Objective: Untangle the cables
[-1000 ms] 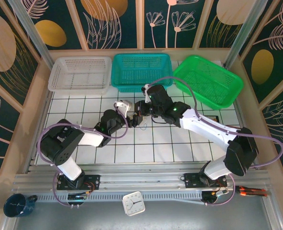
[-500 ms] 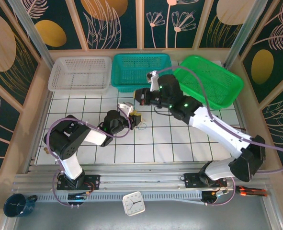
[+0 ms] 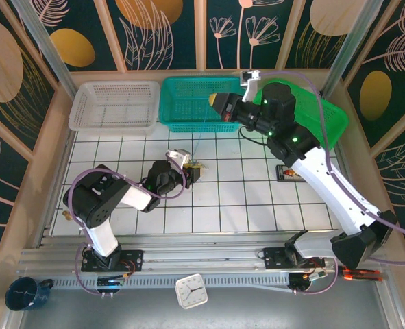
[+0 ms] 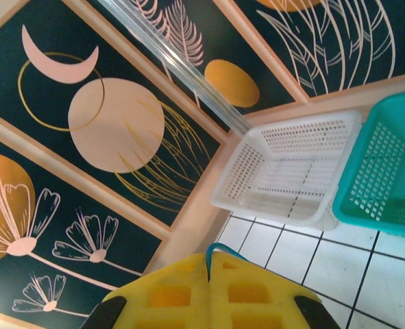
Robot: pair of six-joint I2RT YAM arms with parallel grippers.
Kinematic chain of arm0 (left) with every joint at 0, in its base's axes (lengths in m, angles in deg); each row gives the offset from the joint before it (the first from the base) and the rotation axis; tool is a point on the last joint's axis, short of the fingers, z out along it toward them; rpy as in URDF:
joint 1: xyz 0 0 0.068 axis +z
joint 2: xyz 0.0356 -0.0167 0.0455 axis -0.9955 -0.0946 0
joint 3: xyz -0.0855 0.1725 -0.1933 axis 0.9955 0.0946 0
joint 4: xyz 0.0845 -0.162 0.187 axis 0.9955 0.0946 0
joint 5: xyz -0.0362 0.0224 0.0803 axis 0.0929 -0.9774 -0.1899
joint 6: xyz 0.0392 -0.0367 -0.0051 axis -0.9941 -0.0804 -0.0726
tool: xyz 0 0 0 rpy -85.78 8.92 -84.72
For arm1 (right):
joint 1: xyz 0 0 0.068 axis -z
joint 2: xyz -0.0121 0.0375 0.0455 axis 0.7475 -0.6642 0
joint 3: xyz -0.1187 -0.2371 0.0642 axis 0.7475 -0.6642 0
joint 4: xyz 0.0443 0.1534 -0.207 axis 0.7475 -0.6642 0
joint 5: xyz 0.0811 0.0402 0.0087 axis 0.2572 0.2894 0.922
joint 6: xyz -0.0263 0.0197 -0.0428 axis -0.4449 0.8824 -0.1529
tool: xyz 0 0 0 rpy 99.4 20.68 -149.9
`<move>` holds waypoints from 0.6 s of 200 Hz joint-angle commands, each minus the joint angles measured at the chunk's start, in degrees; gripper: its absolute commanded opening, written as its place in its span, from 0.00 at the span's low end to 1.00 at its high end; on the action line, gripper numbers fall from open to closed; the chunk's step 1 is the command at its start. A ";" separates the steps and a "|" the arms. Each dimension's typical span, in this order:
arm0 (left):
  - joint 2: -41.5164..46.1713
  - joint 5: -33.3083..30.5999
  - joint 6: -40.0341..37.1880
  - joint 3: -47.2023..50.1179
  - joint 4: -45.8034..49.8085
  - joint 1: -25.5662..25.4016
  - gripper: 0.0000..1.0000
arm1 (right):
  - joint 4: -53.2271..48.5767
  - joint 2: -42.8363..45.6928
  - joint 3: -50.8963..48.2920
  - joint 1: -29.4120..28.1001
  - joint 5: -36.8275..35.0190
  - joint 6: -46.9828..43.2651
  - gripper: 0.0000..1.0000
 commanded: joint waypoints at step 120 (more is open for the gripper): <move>-2.84 -0.72 3.37 3.90 -3.80 -0.22 0.37 | 15.19 1.32 10.85 13.92 10.35 9.59 0.00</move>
